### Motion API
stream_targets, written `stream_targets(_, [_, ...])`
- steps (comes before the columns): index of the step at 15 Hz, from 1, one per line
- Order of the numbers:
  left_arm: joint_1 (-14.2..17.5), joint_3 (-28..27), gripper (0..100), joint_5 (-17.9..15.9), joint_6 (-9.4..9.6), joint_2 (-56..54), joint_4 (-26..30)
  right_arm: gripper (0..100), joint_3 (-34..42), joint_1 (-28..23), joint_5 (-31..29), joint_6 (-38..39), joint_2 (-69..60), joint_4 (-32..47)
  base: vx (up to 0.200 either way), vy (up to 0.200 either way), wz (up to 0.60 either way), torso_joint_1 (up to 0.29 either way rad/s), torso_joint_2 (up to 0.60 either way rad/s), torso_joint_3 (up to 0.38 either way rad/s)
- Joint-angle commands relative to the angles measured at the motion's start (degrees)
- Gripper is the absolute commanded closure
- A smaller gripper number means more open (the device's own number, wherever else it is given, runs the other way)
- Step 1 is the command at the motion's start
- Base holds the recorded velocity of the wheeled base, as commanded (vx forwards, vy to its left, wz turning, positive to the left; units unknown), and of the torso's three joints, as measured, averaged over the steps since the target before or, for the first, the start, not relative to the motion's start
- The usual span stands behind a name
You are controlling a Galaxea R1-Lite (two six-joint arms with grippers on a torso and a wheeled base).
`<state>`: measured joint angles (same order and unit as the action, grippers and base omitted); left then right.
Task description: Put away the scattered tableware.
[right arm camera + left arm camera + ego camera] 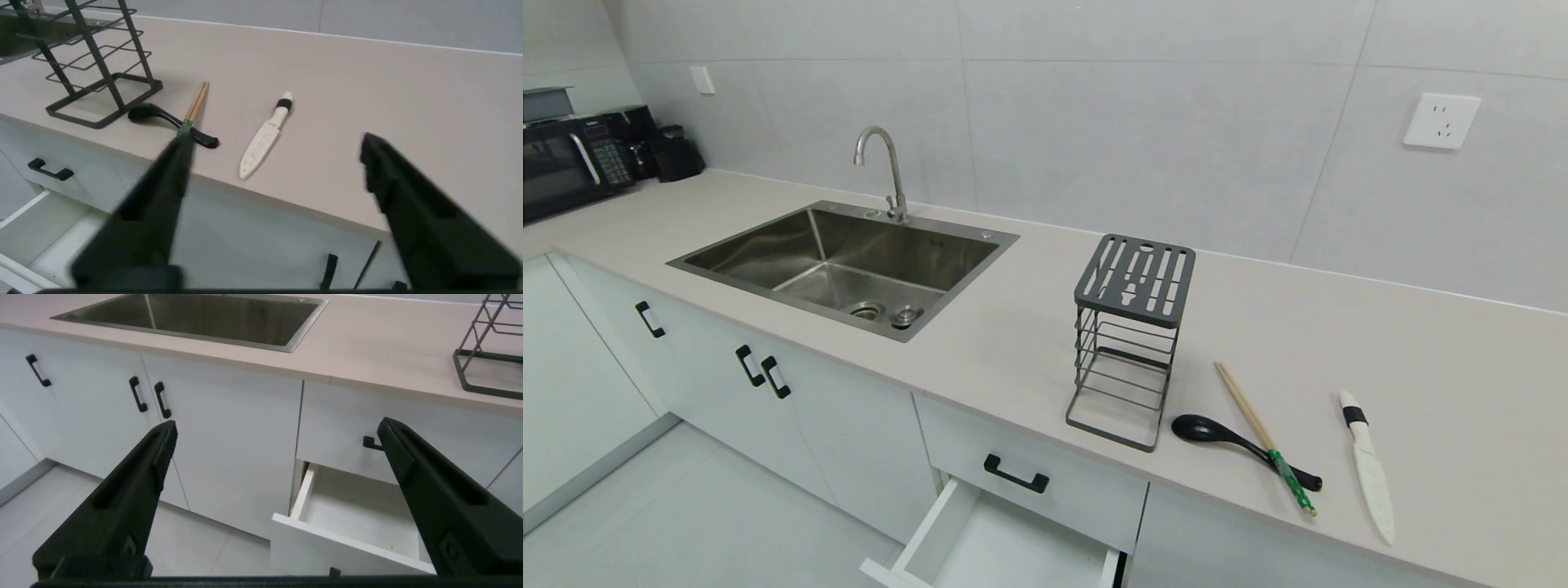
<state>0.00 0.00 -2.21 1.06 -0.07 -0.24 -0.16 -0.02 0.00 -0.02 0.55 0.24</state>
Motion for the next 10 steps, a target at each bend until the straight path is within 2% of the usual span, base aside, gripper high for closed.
stream_targets(1, [0.0,0.0,0,0.01,-0.01,0.07,-0.02,0,0.07,-0.06,0.0,-0.24,-0.02,0.02,0.0,0.0,0.0,0.0,0.0,0.0])
stream_targets(5, [0.0,0.0,0,0.01,-0.01,0.07,-0.02,0,0.07,-0.06,2.55,-3.67,-0.02,-0.42,0.0,0.0,0.0,0.0,0.0,0.0])
stream_targets(8, [0.0,0.0,0,0.01,-0.01,0.07,-0.02,0,0.07,-0.06,2.64,-3.49,-0.02,-0.86,0.0,0.0,0.0,0.0,0.0,0.0])
stream_targets(10, [0.0,0.0,0,0.01,-0.01,0.07,-0.02,0,-10.04,-1.47,2.64,-2.17,2.35,-8.07,0.0,0.0,0.0,0.0,0.0,0.0])
